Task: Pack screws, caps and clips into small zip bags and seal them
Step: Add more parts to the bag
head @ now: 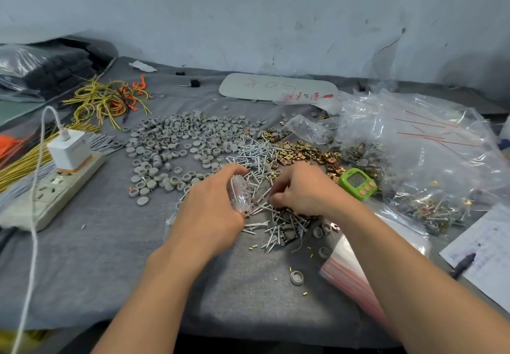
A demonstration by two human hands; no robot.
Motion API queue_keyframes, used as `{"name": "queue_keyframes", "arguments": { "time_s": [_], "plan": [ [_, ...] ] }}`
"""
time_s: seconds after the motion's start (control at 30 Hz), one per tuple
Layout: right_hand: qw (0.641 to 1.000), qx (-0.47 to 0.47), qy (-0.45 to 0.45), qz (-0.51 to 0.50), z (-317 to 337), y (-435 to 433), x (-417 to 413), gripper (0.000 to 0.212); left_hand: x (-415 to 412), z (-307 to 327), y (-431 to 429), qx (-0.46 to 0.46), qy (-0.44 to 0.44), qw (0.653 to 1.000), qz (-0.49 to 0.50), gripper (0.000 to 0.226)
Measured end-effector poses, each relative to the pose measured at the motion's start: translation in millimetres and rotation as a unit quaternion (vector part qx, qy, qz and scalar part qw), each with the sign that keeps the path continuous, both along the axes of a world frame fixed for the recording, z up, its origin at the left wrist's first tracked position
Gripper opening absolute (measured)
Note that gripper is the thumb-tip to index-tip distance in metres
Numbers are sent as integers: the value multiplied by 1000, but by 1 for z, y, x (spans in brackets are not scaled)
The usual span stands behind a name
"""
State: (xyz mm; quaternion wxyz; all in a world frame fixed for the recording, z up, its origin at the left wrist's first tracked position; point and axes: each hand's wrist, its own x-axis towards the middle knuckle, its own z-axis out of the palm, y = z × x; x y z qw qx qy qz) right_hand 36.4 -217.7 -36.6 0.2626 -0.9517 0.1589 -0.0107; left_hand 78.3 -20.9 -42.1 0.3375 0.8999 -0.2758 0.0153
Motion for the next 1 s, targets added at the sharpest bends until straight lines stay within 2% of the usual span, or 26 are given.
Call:
{"name": "queue_keyframes", "arguments": {
  "time_s": [0.07, 0.13, 0.17, 0.23, 0.3, 0.53, 0.63, 0.7, 0.77, 0.87, 0.93, 1.0],
  "plan": [
    [995, 38, -69, -66, -1, -11, 3, 15, 2, 0, 2, -2, 9, 1000, 5, 72],
    [984, 32, -114, -134, 2, -20, 8, 16, 5, 0, 4, -2, 13, 1000, 10, 70],
    [985, 7, -98, -144, 3, -22, 11, 22, 6, 1, 5, -3, 13, 1000, 13, 70],
    [991, -69, -1, -114, -4, -30, 22, 52, 7, 2, 4, -5, 13, 1000, 16, 70],
    [990, -93, 61, -88, -8, -33, 29, 64, 7, 3, 3, -6, 13, 1000, 17, 69],
    [990, -121, 66, -42, 2, -32, 25, 48, 11, 5, 6, 4, 26, 1000, 15, 67],
    [991, -108, 79, -12, 8, -36, 14, 27, 12, 7, 8, 7, 31, 999, 24, 68],
    [995, -78, 52, -43, 15, -44, 7, 17, 11, 7, 8, 5, 32, 999, 24, 69],
    [989, -108, 47, -90, 21, -57, 7, 19, 10, 6, 9, 0, 30, 999, 22, 65],
    [973, -147, 125, -130, 21, -69, 12, 34, 10, 6, 6, -6, 35, 999, 18, 63],
    [968, -163, 142, -130, 19, -68, 14, 46, 12, 7, 6, -5, 41, 999, 20, 65],
    [966, -196, 132, -106, 16, -66, 15, 43, 15, 8, 6, -5, 41, 999, 23, 65]
  ]
}}
